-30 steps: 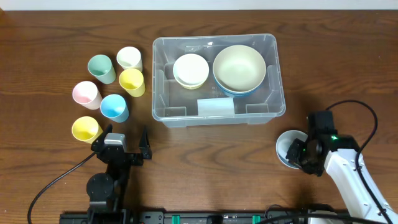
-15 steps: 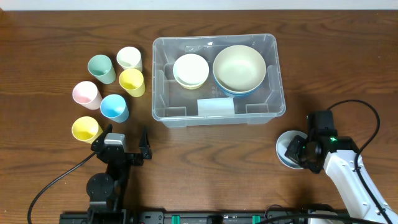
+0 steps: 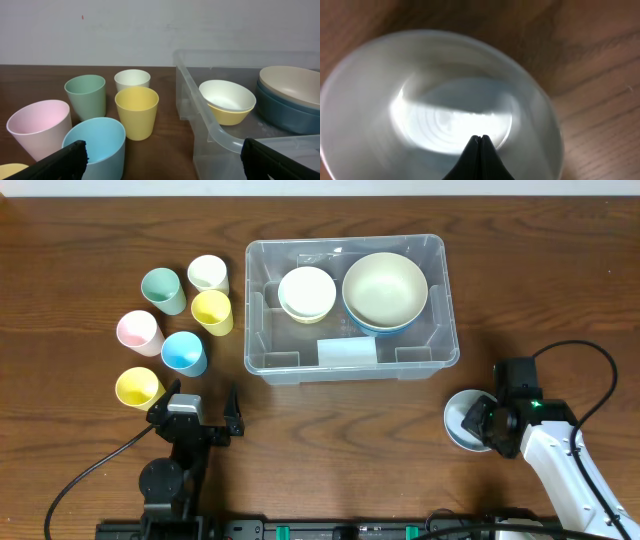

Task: Pack container
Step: 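Adjust the right gripper around the pale blue bowl rim and grasp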

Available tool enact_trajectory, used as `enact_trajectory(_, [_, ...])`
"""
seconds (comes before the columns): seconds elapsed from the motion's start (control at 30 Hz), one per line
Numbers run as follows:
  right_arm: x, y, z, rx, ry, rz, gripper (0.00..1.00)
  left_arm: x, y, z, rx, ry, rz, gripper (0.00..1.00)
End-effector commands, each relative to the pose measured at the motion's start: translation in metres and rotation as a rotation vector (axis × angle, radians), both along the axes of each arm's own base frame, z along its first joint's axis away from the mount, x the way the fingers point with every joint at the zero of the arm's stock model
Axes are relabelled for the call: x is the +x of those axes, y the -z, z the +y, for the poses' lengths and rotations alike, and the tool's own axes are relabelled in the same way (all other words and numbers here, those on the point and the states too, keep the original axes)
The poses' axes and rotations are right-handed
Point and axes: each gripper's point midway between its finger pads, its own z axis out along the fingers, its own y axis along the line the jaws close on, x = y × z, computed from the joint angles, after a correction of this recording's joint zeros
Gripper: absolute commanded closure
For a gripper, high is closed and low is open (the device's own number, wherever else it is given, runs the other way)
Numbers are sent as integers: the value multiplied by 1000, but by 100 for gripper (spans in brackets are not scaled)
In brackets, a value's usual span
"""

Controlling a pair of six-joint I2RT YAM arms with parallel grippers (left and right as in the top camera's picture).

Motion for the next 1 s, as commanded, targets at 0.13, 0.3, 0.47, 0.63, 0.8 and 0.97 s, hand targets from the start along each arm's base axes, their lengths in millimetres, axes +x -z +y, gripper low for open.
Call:
enact_trajectory(0.13, [10, -4, -20, -18, 127, -60, 99, -1, 15, -1, 9, 9, 42, 2])
enact_trajectory(0.3, [12, -5, -27, -19, 154, -73, 99, -1, 15, -1, 9, 9, 42, 2])
enact_trajectory(0.47, [20, -6, -28, -20, 155, -106, 99, -1, 15, -1, 9, 9, 42, 2])
enact_trajectory(0.63, [25, -7, -29, -19, 169, -126, 99, -1, 15, -1, 9, 9, 42, 2])
enact_trajectory(0.8, [31, -9, -32, -31, 171, -152, 99, -1, 15, -1, 9, 9, 42, 2])
enact_trajectory(0.97, [41, -16, -23, 12, 102, -180, 83, -1, 15, -1, 9, 9, 42, 2])
